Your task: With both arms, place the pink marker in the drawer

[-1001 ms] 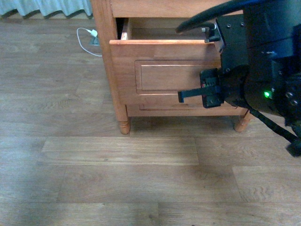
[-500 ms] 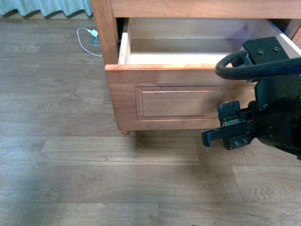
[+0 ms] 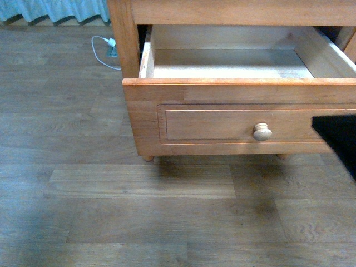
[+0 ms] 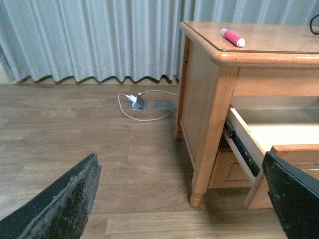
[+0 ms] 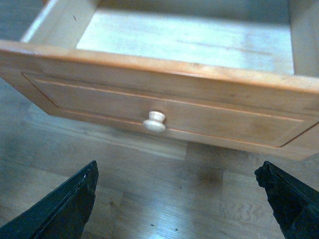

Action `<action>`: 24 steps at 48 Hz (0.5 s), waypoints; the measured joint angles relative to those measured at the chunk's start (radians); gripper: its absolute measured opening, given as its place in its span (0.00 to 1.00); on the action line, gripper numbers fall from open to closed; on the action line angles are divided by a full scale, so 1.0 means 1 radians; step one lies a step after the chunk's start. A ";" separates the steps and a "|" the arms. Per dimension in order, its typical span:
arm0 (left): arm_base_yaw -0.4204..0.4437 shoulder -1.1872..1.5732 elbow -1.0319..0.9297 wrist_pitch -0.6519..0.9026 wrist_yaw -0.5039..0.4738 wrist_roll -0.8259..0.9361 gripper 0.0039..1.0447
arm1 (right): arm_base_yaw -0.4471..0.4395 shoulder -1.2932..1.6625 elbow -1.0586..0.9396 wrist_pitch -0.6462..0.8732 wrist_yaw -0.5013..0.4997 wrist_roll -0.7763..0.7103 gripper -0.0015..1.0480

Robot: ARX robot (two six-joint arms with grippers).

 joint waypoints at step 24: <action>0.000 0.000 0.000 0.000 0.000 0.000 0.94 | -0.127 -0.531 -0.011 -0.319 -0.161 -0.034 0.92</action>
